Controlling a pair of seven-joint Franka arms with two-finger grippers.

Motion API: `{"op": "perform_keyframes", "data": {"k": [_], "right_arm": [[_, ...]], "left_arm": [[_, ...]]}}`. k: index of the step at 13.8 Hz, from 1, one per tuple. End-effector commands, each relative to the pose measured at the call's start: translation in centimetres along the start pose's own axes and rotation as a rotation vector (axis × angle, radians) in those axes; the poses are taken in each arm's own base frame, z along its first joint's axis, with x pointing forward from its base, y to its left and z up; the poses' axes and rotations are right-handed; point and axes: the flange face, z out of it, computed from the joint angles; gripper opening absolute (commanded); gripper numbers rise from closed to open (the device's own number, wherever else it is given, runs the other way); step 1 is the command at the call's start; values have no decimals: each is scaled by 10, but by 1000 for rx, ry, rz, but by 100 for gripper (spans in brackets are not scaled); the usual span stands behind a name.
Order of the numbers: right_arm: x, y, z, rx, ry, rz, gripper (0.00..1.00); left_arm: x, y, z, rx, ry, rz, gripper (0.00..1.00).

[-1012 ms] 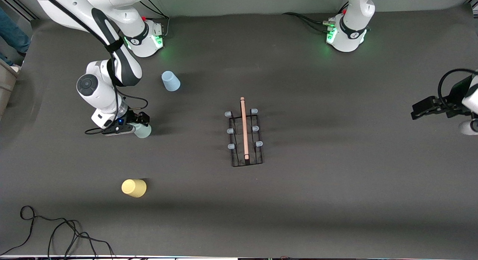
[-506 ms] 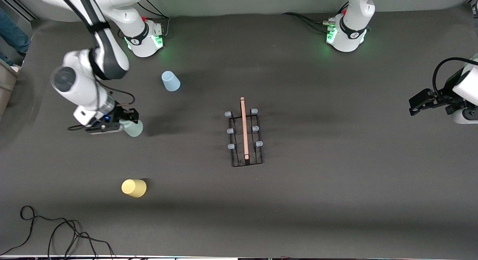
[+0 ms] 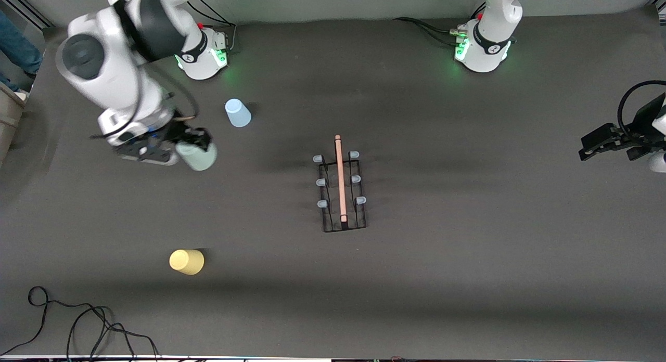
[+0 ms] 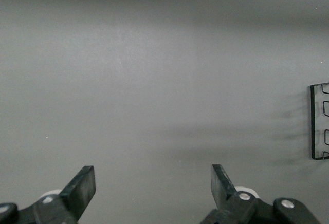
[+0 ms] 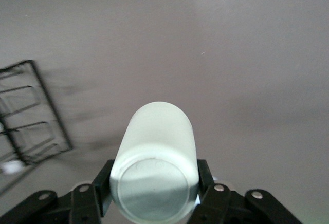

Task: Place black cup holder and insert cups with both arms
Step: 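Carry the green cup with the right gripper onto a rack peg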

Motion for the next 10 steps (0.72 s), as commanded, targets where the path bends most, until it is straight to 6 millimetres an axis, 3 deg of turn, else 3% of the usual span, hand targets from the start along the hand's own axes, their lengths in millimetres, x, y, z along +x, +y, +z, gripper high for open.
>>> {"op": "perform_keyframes", "data": {"k": [1, 3, 5, 8, 10], "right_arm": [[-33, -103, 9, -7, -7, 235, 16], [-45, -158, 21, 4, -10, 392, 16], [-58, -194, 36, 22, -49, 456, 16], [-78, -218, 70, 22, -49, 474, 16], [-79, -226, 87, 26, -44, 493, 16]], "left_arm": [[-6, 5, 2, -15, -1, 20, 100], [-9, 6, 3, -16, -21, 24, 100], [-16, 8, 3, -8, -55, 25, 98], [-18, 8, 5, 12, -36, 29, 98], [-20, 9, 1, 12, -25, 30, 98]]}}
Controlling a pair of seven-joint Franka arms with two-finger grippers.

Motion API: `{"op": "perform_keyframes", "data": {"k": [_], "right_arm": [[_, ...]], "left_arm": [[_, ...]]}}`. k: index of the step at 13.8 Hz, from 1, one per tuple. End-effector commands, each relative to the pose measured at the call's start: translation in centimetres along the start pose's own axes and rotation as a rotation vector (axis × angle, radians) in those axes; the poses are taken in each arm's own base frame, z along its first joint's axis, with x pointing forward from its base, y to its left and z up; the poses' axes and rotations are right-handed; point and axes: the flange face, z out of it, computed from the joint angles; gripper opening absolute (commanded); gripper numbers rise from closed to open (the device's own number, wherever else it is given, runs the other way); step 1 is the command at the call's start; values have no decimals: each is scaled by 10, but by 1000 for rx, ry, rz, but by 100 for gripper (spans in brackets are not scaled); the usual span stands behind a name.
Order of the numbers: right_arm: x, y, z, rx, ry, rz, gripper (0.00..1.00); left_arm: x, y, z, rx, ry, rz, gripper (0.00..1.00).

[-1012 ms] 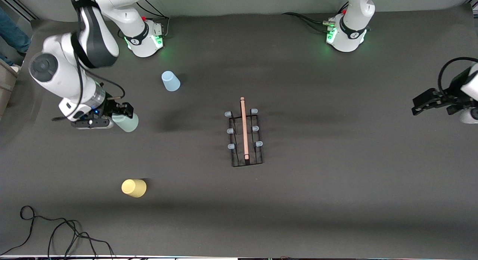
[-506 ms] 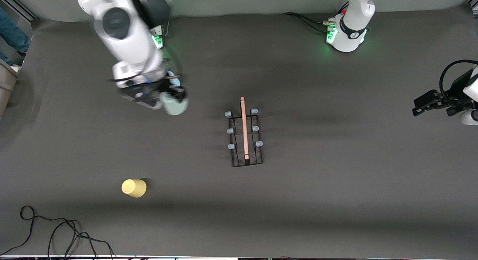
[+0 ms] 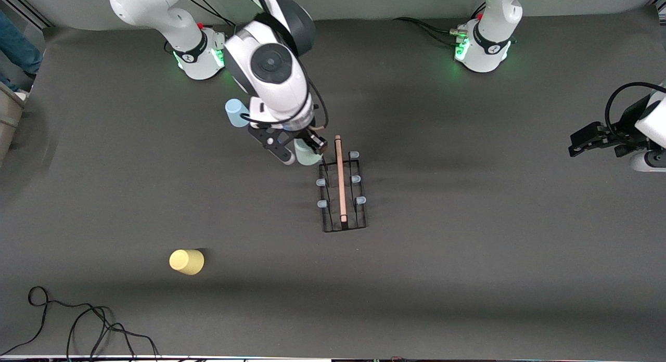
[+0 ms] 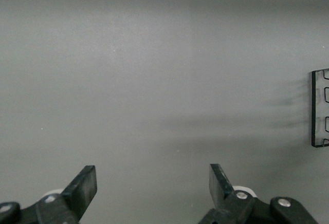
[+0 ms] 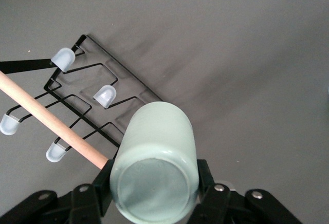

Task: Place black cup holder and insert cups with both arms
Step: 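Carry the green cup with the right gripper onto a rack peg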

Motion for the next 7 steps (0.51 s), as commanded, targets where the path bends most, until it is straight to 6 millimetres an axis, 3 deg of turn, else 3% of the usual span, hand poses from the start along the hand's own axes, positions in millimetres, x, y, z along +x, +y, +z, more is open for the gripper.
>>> {"op": "perform_keyframes", "data": {"k": [1, 6, 7], "right_arm": [[-5, -13, 15, 14, -1, 44, 16], [0, -12, 82, 15, -4, 70, 17], [2, -13, 95, 11, -1, 74, 25]], "left_arm": [[-14, 5, -8, 13, 14, 21, 98], [-13, 10, -6, 13, 10, 30, 99], [-12, 12, -5, 13, 12, 35, 99]]}}
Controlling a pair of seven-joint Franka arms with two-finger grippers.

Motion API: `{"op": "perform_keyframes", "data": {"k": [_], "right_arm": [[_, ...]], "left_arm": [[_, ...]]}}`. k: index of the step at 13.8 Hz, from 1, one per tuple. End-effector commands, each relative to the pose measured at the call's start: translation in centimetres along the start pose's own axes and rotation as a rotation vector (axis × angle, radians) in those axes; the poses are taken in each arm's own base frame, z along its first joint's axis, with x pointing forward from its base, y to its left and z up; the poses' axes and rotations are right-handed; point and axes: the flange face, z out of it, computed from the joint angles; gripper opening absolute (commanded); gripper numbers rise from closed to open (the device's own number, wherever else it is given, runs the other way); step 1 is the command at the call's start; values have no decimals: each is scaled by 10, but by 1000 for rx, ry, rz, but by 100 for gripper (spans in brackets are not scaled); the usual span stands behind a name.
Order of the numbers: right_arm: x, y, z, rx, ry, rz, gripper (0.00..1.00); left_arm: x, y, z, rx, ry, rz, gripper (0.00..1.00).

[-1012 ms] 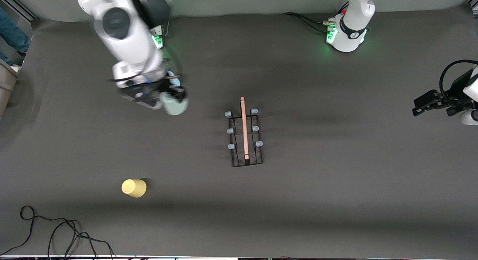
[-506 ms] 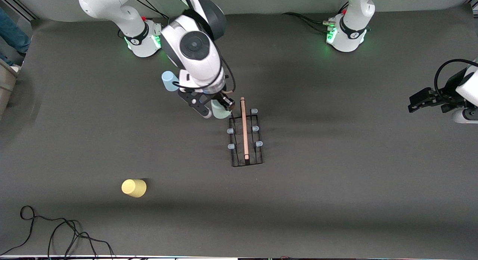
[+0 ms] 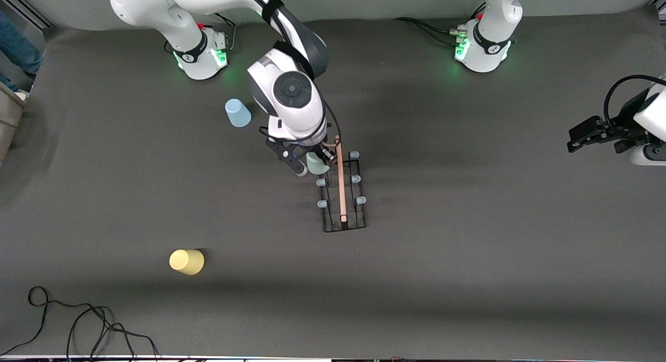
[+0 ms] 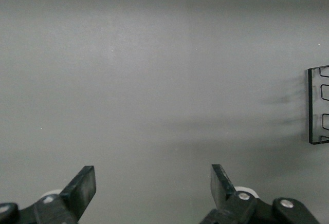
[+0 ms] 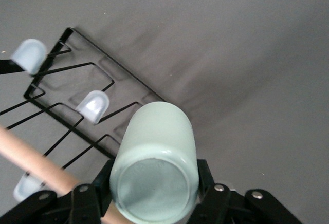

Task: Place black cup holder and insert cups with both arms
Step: 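Carry the green cup with the right gripper onto a rack peg, then release the green cup and move the right gripper toward the yellow cup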

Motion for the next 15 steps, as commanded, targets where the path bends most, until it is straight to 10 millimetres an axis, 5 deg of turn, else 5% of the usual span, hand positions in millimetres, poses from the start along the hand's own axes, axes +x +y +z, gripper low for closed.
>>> {"op": "perform_keyframes", "data": {"k": [1, 2, 4, 8, 11, 15], "right_arm": [[0, -1, 29, 0, -15, 45, 77], [0, -1, 31, -1, -25, 52, 100], [1, -4, 16, 16, -27, 50, 100], [12, -10, -78, -24, -28, 26, 100], [73, 3, -130, -51, -2, -120, 100], [214, 49, -162, -79, 50, -520, 100]], "left_arm": [[-6, 3, 1, 16, 1, 23, 99], [-4, -7, 5, 42, -9, 15, 100], [1, -16, 8, 64, 2, 10, 100], [5, -9, 15, 67, -7, 22, 100], [6, -16, 13, 68, 5, 11, 100], [7, -21, 7, 69, 17, 20, 100]]}}
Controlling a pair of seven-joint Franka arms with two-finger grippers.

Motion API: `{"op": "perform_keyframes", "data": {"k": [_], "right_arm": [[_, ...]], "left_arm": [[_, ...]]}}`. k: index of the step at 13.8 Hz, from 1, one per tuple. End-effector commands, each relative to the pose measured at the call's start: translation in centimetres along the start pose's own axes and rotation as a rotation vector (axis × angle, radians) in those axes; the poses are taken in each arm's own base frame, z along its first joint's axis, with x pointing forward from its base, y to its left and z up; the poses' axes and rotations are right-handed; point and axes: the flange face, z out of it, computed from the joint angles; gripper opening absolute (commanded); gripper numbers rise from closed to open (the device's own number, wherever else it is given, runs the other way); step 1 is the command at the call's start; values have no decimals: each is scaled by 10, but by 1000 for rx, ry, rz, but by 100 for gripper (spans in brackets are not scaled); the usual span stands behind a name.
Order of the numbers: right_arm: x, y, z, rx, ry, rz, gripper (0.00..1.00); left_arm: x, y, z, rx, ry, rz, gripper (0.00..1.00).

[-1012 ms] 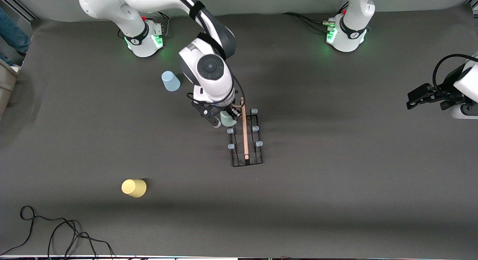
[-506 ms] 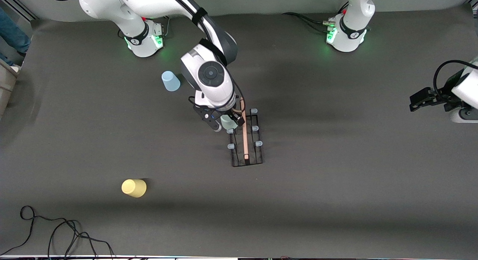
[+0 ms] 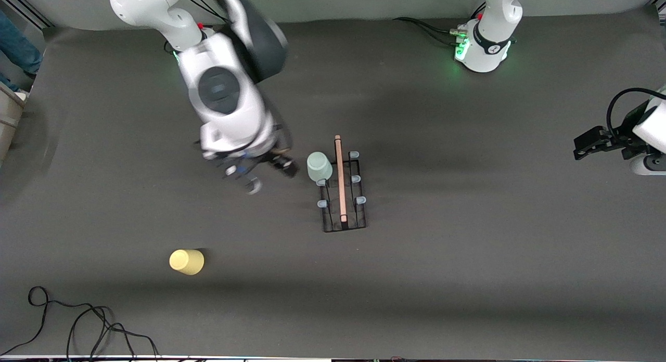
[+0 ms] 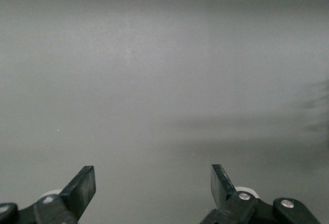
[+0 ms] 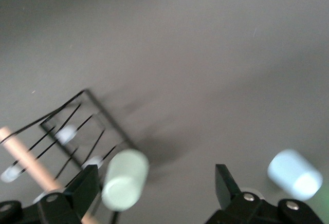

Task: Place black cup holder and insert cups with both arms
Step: 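Release the green cup and move the right gripper toward the yellow cup, then grasp the yellow cup with the right gripper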

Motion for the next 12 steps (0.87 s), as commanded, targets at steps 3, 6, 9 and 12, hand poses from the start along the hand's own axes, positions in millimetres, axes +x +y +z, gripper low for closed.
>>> {"op": "perform_keyframes", "data": {"k": [3, 6, 9, 12], "right_arm": [[146, 112, 9, 4, 41, -345, 100], [202, 137, 56, 40, 83, -485, 100], [244, 153, 100, 82, 178, -544, 100], [257, 142, 163, 114, 200, -537, 100]], "left_arm": [[-1, -2, -7, 14, 14, 26, 100], [-1, -9, -7, 16, 15, 31, 100], [-2, -10, -9, 16, 15, 39, 100], [-2, -11, -13, 17, 23, 37, 100]]}}
